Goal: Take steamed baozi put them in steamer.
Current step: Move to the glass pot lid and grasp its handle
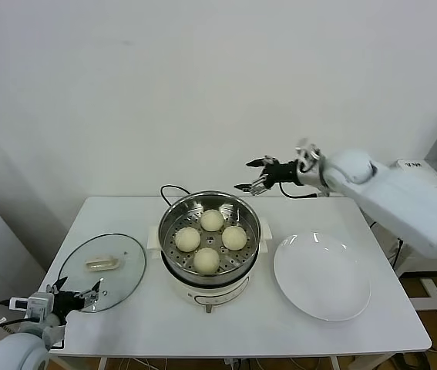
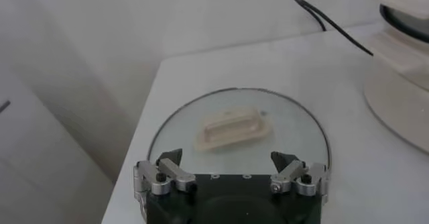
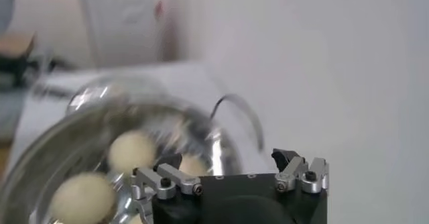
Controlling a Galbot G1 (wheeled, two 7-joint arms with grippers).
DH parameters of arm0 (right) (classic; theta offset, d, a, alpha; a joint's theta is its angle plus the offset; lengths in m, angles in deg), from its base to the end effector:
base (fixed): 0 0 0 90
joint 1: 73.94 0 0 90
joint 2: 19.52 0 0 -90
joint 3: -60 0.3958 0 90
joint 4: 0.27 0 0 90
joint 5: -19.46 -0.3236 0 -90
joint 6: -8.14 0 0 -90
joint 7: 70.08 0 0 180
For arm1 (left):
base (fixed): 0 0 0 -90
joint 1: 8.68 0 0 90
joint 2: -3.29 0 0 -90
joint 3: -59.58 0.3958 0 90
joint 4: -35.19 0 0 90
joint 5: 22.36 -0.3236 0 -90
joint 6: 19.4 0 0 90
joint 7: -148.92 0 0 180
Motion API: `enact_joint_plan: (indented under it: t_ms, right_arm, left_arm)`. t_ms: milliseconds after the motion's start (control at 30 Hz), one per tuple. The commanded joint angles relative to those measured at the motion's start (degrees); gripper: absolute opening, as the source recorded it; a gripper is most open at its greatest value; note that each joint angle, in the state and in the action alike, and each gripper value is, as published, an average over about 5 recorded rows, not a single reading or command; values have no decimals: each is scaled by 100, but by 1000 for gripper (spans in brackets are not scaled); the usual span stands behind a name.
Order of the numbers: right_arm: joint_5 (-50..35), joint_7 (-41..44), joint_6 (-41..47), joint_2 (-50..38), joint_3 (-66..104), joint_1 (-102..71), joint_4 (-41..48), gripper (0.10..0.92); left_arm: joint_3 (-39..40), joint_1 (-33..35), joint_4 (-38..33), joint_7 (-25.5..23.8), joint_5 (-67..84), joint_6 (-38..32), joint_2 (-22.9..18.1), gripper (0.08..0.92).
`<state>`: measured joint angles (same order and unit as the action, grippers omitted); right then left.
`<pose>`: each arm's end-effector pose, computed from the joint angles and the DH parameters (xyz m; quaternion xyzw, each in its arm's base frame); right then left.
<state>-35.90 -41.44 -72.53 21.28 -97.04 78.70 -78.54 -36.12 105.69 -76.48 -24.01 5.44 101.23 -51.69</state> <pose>0.5208 -0.1588 -0.1303 0.4417 -0.8792 0.1469 0.1015 0.1863 0.1830 -0.3140 0.0067 -0.9550 -0.0916 0.2820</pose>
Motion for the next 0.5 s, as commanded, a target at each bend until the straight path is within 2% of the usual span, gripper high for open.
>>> enact_joint_plan:
  t_ms: [33, 167, 500]
  right_arm:
    - [1197, -1548, -1857, -61, 4820, -4738, -373, 823]
    - [1801, -1933, -1896, 456, 5710, -5732, -556, 823]
    - [2769, -2435, -1514, 1546, 7160, -7211, -979, 823]
  left_arm:
    - [-35, -62, 79, -70, 30, -381, 83, 823]
    - [-62, -88, 305, -202, -956, -833, 160, 823]
    - [37, 104, 1091, -573, -5032, -2617, 372, 823]
